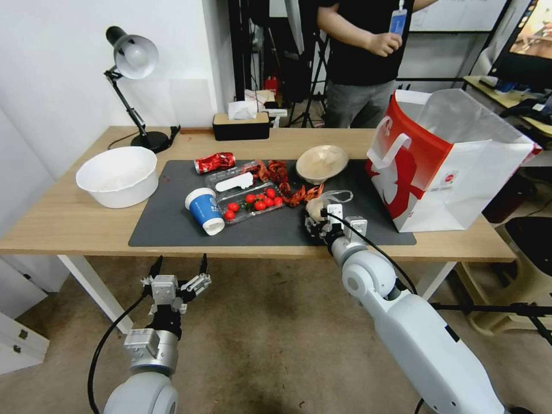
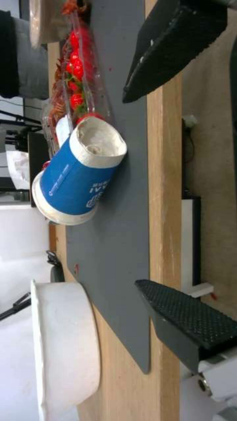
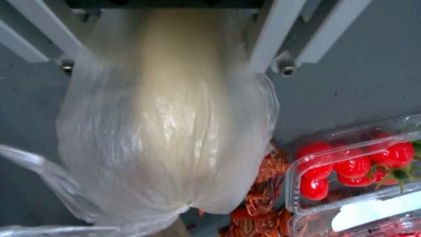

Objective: Pick up the trash from the table and place it into the takeout bag.

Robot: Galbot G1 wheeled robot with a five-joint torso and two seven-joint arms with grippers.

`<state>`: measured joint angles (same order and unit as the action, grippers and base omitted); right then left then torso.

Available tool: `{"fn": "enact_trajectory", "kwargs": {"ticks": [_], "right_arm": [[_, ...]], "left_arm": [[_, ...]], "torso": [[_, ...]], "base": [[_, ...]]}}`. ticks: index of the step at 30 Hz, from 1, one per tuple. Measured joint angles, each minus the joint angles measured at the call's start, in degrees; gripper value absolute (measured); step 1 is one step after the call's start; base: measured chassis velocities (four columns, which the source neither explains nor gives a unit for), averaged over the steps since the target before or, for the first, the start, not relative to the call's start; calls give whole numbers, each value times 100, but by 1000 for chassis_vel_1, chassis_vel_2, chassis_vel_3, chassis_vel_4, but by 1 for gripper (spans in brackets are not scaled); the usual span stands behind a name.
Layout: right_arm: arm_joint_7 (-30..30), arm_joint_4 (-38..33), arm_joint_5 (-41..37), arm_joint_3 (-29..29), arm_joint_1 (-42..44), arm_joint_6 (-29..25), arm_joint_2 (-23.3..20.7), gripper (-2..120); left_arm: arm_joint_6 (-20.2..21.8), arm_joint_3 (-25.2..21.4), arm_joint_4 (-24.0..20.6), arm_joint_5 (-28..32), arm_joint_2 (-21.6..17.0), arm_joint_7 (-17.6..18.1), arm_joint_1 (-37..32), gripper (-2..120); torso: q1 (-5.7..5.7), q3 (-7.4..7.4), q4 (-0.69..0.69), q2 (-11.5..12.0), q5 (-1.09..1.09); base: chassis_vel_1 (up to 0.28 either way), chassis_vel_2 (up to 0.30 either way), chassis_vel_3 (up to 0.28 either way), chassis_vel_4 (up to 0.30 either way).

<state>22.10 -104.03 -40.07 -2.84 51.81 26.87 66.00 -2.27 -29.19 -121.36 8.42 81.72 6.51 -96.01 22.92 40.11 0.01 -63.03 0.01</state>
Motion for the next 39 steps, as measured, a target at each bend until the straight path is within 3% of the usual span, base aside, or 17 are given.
{"fn": "enact_trajectory", "kwargs": {"ticks": [6, 14, 23, 26, 32, 39], "right_arm": [[-54, -443, 74, -202, 198, -38, -198, 11], [-424, -1384, 410, -775, 494, -169, -699, 10], [-694, -1830, 466, -1234, 586, -269, -1057, 10], [-827, -2002, 424, -1641, 496, -473, -1341, 10], [-662, -1893, -92, -2141, 19, -627, -1746, 10], [-83, -860, -959, -2322, -973, -618, -2152, 10]], "left_arm": [[-1, 5, -18, -8, -1, 0, -9, 100], [-3, 8, -46, -34, 9, 0, -33, 100], [-7, 11, -67, -56, 24, 0, -55, 100], [-11, 9, -71, -65, 33, 1, -68, 100], [-35, 13, -61, -67, 43, 0, -56, 100], [-42, -7, -58, -48, 19, 6, -51, 100]], "torso": [[0, 0, -1, 0, 0], [0, 0, -1, 0, -1], [0, 0, -2, 0, 0], [0, 0, -2, 0, 0], [0, 0, -1, 0, -1], [0, 0, -1, 0, 0]], "base": [[0, 0, 0, 0], [0, 0, 0, 0], [0, 0, 0, 0], [0, 0, 0, 0], [0, 0, 0, 0], [0, 0, 0, 0]]}}
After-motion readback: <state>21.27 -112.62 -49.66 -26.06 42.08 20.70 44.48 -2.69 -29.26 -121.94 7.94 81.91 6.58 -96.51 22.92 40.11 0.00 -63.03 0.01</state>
